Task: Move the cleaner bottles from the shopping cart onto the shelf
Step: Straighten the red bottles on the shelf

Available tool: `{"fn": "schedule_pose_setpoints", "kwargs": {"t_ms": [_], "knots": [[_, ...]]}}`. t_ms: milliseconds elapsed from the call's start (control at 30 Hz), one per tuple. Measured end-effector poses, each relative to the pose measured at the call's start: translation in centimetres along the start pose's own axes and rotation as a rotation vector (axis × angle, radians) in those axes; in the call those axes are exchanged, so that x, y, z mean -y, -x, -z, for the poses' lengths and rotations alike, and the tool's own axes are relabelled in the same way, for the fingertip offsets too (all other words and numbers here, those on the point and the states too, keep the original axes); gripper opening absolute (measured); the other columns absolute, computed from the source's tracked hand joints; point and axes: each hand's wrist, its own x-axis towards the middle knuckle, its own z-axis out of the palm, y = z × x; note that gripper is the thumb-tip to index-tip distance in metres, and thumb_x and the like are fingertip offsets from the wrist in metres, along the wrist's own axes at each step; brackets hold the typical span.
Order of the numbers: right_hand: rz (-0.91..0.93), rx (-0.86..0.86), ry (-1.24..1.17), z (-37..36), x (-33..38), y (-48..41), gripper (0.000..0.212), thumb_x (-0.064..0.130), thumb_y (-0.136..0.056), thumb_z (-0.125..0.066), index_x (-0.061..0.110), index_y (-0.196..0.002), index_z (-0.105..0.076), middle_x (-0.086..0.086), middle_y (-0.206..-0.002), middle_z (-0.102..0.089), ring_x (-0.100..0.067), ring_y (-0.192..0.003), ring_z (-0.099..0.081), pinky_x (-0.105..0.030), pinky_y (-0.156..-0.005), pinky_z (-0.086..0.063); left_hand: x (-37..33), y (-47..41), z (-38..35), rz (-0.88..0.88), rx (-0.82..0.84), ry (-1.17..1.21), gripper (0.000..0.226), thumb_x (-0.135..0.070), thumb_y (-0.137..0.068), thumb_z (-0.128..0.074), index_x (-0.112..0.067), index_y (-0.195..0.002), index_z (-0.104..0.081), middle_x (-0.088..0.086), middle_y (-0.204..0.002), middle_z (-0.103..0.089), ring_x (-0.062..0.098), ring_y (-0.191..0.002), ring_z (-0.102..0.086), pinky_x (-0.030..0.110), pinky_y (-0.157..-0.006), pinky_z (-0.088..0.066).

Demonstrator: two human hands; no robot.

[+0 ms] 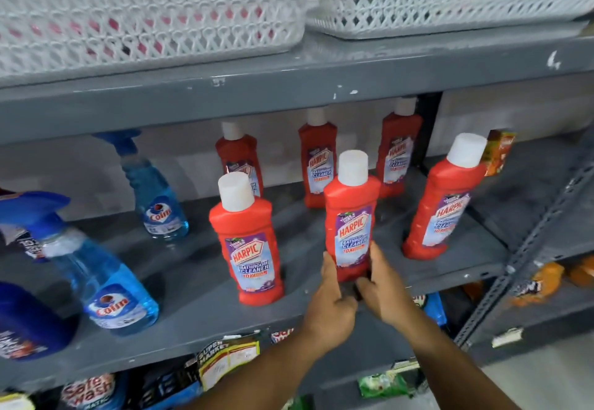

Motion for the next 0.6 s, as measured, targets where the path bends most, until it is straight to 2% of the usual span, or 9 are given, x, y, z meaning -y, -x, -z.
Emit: {"fn": "schedule_pose_setpoints", "kwargs": {"t_ms": [133, 200, 267, 333, 400, 467, 500, 533, 600], "knots": [[0.023, 0.010, 0.026, 0.0, -0.5, 0.1, 0.086, -0.006, -0.072, -0.046, 0.025, -0.148, -0.022, 0.004, -0.134, -0.053, -0.008, -0.117, -0.055, -0.029, -0.099, -0.045, 0.4, -0.7, -0.3, -0.008, -0.044, 0.081, 0.092, -0.006, -0.065, -0.042, -0.044, -0.145, -0.016, -0.006, -0.142, -0.049, 0.010, -0.123, -0.052, 0.037, -0.107, -0.043], [0.035, 0.026, 0.025, 0.2, -0.6, -0.2, 0.086, -0.009, -0.073, -0.046, 0.023, -0.148, -0.021, -0.001, -0.140, -0.050, -0.014, -0.124, -0.051, -0.036, -0.105, -0.042, 0.4, -0.7, -0.5, -0.023, -0.049, 0.103, 0.092, -0.003, -0.065, -0.042, -0.042, -0.145, -0.018, -0.007, -0.141, -0.050, 0.009, -0.124, -0.052, 0.035, -0.107, -0.042], [0.049, 0.028, -0.032, 0.1, -0.1, -0.1, 0.083, -0.011, -0.073, -0.045, 0.019, -0.147, -0.024, -0.002, -0.142, -0.049, -0.015, -0.127, -0.049, -0.037, -0.109, -0.040, -0.2, -0.3, -0.8, -0.041, -0.072, 0.115, 0.087, -0.002, -0.067, -0.042, -0.043, -0.142, -0.024, -0.012, -0.137, -0.052, 0.001, -0.123, -0.050, 0.025, -0.106, -0.040], [0.101, -0.145, -0.130, 0.2, 0.1, 0.9, 0.073, -0.011, -0.072, -0.044, 0.020, -0.137, -0.037, -0.004, -0.136, -0.052, -0.018, -0.125, -0.051, -0.034, -0.107, -0.040, -0.7, 0.6, -1.2, -0.083, -0.234, 0.086, 0.073, -0.004, -0.066, -0.044, -0.047, -0.125, -0.037, -0.025, -0.123, -0.052, -0.009, -0.114, -0.049, 0.009, -0.100, -0.035], [0.122, -0.546, -0.161, 1.3, -0.8, 2.0, 0.058, -0.006, -0.071, -0.047, 0.021, -0.123, -0.045, -0.015, -0.122, -0.054, -0.029, -0.112, -0.055, -0.038, -0.098, -0.044, -0.7, 1.9, -2.0, -0.124, -0.362, 0.005, 0.057, -0.009, -0.066, -0.045, -0.041, -0.113, -0.042, -0.021, -0.114, -0.051, -0.001, -0.110, -0.049, 0.014, -0.100, -0.035], [0.043, -0.825, -0.187, 4.0, -2.6, 2.4, 0.055, -0.002, -0.072, -0.048, 0.015, -0.125, -0.044, -0.025, -0.124, -0.049, -0.037, -0.110, -0.053, -0.044, -0.097, -0.044, -1.1, 2.4, -3.6, -0.119, -0.204, -0.002, 0.052, -0.012, -0.071, -0.043, -0.033, -0.118, -0.044, -0.013, -0.119, -0.053, 0.001, -0.114, -0.049, 0.022, -0.103, -0.038], [-0.019, -0.835, -0.179, 5.8, -3.7, 2.0, 0.060, -0.006, -0.075, -0.049, 0.009, -0.132, -0.040, -0.027, -0.132, -0.045, -0.039, -0.119, -0.049, -0.044, -0.102, -0.041, -1.9, 1.9, -4.6, -0.102, -0.066, 0.026, 0.056, -0.010, -0.074, -0.042, -0.031, -0.126, -0.041, -0.013, -0.126, -0.051, -0.005, -0.117, -0.047, 0.019, -0.104, -0.038], [-0.074, -0.762, -0.166, 7.7, -4.6, 1.4, 0.066, -0.012, -0.077, -0.048, 0.004, -0.139, -0.033, -0.028, -0.140, -0.039, -0.039, -0.128, -0.043, -0.044, -0.108, -0.035, -2.9, 0.8, -5.7, -0.073, 0.047, 0.076, 0.062, -0.004, -0.077, -0.042, -0.027, -0.134, -0.035, -0.013, -0.129, -0.047, -0.012, -0.114, -0.046, 0.015, -0.100, -0.039], [-0.129, -0.488, -0.128, 10.5, -6.0, 0.1, 0.076, -0.023, -0.077, -0.042, 0.003, -0.146, -0.023, -0.022, -0.152, -0.032, -0.034, -0.140, -0.034, -0.044, -0.116, -0.025, -5.1, -2.1, -8.1, 0.005, 0.160, 0.167, 0.072, 0.011, -0.078, -0.038, -0.019, -0.143, -0.025, -0.013, -0.114, -0.050, -0.018, -0.085, -0.055, 0.012, -0.074, -0.048]]}}
